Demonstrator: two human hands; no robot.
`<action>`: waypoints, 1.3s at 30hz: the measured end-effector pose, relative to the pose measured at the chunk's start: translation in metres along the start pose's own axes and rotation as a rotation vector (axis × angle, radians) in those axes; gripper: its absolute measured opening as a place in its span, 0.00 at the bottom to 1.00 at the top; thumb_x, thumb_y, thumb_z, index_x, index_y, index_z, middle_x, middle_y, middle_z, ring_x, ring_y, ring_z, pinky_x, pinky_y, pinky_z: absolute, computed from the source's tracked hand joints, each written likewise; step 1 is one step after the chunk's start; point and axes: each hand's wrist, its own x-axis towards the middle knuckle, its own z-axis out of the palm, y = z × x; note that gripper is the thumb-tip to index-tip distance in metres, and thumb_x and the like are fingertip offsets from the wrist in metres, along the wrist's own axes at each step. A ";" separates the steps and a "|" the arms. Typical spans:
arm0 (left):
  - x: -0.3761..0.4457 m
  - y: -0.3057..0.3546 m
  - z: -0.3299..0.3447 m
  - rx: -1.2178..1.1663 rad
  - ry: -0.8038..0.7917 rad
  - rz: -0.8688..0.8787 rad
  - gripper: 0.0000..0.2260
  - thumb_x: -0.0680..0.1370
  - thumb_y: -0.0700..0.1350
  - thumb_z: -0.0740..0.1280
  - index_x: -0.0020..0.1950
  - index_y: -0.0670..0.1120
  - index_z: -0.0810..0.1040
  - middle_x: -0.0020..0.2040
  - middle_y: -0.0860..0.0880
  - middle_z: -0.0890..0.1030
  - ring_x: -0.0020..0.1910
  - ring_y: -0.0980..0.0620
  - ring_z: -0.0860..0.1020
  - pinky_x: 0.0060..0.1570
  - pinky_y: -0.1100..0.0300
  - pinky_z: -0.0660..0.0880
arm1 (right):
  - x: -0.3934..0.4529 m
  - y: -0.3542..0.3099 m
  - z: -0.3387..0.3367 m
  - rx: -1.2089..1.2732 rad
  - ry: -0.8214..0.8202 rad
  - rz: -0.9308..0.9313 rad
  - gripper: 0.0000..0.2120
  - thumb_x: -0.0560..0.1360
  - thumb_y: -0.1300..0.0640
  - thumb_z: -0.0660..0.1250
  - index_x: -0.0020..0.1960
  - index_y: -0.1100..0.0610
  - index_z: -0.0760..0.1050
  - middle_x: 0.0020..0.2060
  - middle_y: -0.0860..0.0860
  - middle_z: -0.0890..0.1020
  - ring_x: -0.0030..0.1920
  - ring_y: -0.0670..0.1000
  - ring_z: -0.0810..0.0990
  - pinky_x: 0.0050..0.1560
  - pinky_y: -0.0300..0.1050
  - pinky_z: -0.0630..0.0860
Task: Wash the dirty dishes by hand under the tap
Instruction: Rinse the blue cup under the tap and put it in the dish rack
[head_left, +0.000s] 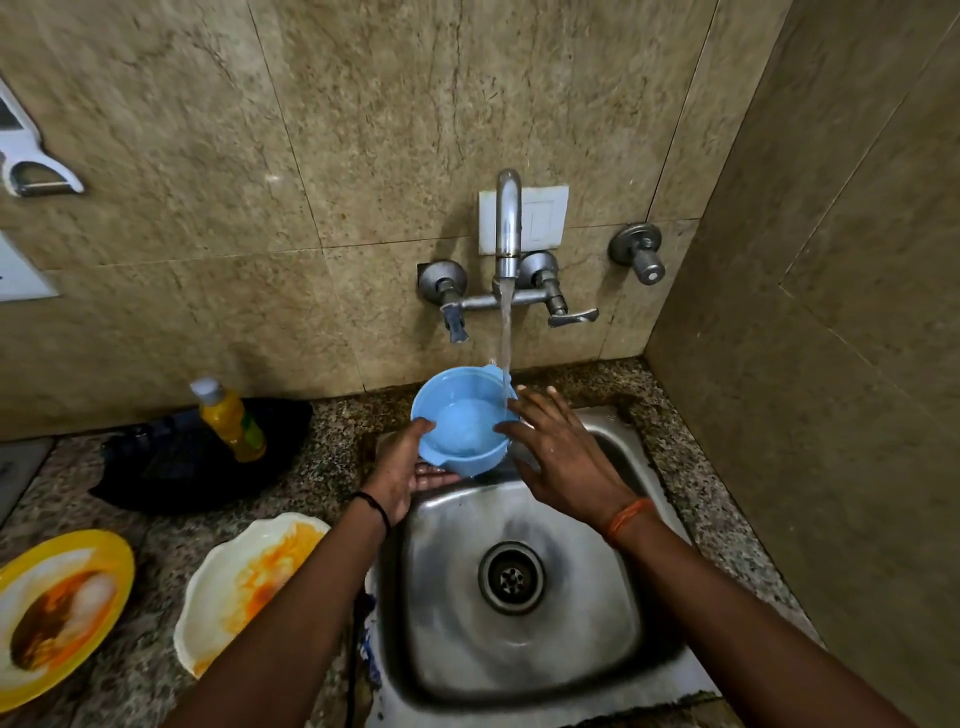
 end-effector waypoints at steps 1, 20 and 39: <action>-0.001 -0.001 0.006 -0.007 -0.006 -0.007 0.09 0.77 0.48 0.64 0.53 0.44 0.73 0.49 0.39 0.79 0.42 0.39 0.81 0.32 0.52 0.82 | 0.002 0.000 -0.001 -0.007 0.018 -0.007 0.20 0.73 0.54 0.67 0.65 0.52 0.75 0.68 0.54 0.73 0.75 0.56 0.63 0.78 0.56 0.53; -0.006 -0.018 0.013 0.266 -0.010 0.171 0.06 0.75 0.50 0.67 0.47 0.51 0.82 0.45 0.44 0.84 0.37 0.43 0.84 0.34 0.46 0.82 | 0.045 -0.018 0.014 0.662 -0.555 0.404 0.11 0.74 0.66 0.61 0.48 0.58 0.82 0.43 0.56 0.85 0.39 0.47 0.81 0.44 0.38 0.77; -0.008 0.053 0.097 1.558 -0.034 0.725 0.16 0.75 0.54 0.63 0.60 0.51 0.78 0.53 0.44 0.82 0.52 0.43 0.80 0.49 0.54 0.77 | 0.117 0.042 -0.039 1.677 0.367 1.067 0.08 0.81 0.60 0.61 0.54 0.65 0.75 0.56 0.61 0.79 0.50 0.56 0.82 0.56 0.48 0.77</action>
